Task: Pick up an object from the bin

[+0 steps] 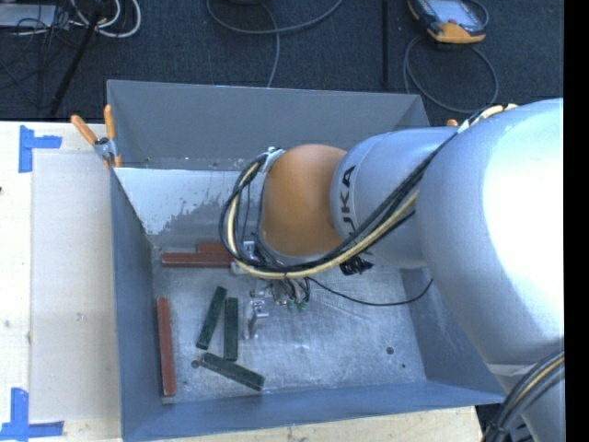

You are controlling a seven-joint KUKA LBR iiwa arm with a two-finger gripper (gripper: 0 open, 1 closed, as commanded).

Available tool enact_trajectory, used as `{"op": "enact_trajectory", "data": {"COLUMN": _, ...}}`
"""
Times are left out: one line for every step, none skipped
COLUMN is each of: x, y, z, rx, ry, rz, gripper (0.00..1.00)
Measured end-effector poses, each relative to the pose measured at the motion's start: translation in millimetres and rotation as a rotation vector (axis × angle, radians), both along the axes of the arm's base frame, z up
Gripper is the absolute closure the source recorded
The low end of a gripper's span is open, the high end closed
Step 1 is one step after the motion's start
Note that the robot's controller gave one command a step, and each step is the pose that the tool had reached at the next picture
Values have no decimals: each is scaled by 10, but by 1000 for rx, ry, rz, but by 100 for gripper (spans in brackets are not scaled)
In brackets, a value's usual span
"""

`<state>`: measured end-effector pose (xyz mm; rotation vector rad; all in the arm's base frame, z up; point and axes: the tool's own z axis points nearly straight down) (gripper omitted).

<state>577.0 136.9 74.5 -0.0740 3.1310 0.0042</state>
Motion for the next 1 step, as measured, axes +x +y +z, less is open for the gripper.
{"op": "enact_trajectory", "data": {"x": 0, "y": 0, "z": 0, "rx": 0, "ry": 0, "rz": 0, "gripper": 0}}
